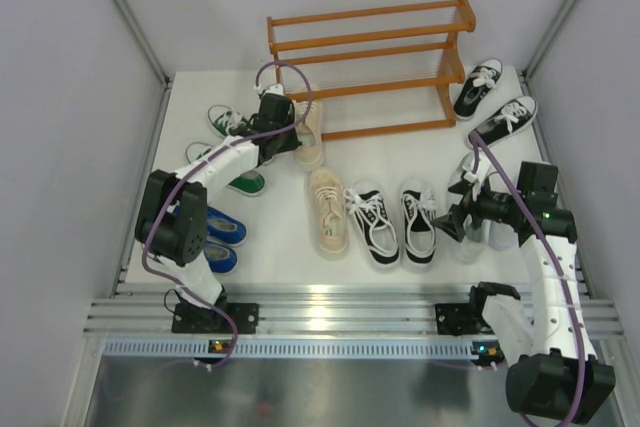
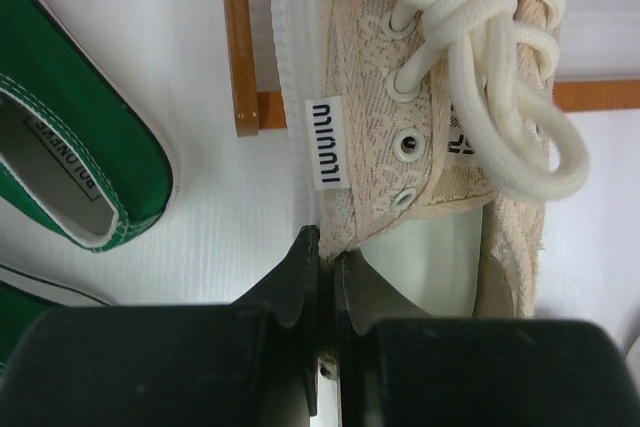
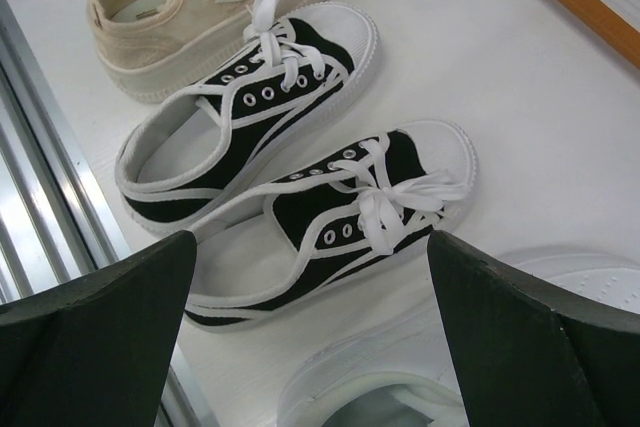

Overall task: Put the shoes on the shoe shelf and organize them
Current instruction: Place the shoe at the shoe shelf.

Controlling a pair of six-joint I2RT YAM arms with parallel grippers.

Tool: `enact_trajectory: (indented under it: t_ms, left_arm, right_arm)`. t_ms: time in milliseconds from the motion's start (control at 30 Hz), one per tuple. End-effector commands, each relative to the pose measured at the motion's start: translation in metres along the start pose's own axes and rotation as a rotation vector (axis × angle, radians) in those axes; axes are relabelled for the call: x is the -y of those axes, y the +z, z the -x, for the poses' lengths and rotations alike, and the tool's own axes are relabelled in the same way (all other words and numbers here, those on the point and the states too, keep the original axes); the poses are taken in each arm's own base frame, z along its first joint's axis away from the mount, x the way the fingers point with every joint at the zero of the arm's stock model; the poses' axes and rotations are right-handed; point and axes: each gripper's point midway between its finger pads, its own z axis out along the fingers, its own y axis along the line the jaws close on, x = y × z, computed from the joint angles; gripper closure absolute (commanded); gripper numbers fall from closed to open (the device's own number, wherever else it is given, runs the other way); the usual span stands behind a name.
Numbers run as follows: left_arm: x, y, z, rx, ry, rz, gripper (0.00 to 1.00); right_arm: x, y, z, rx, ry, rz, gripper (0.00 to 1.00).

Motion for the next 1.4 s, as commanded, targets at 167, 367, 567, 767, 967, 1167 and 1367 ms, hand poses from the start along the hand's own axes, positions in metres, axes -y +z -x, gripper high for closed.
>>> enact_trajectory:
  t_ms: [167, 367, 567, 767, 967, 1167, 1367]
  left_arm:
    - [0.029, 0.002, 0.093, 0.319, -0.084, -0.074, 1.00]
    - [0.030, 0.019, 0.095, 0.323, -0.063, -0.058, 1.00]
    - [0.027, 0.028, 0.099, 0.334, -0.054, -0.032, 1.00]
    - [0.022, 0.036, 0.095, 0.321, -0.043, -0.009, 0.99]
    - [0.017, 0.046, 0.083, 0.291, -0.040, 0.007, 0.81]
    - [0.019, 0.044, 0.080, 0.273, -0.022, -0.009, 0.61]
    - [0.030, 0.021, 0.084, 0.264, 0.006, -0.079, 0.52]
  right_arm:
    - [-0.002, 0.000, 0.010, 0.031, -0.045, 0.028, 0.00]
    - [-0.003, 0.000, 0.010, 0.032, -0.048, 0.033, 0.01]
    - [-0.003, 0.000, 0.009, 0.031, -0.048, 0.034, 0.01]
    - [-0.005, 0.000, 0.009, 0.033, -0.051, 0.042, 0.01]
    - [-0.005, 0.000, 0.009, 0.032, -0.056, 0.041, 0.01]
    - [-0.005, -0.001, 0.008, 0.030, -0.058, 0.037, 0.01]
    - [-0.005, -0.001, 0.008, 0.029, -0.057, 0.035, 0.01]
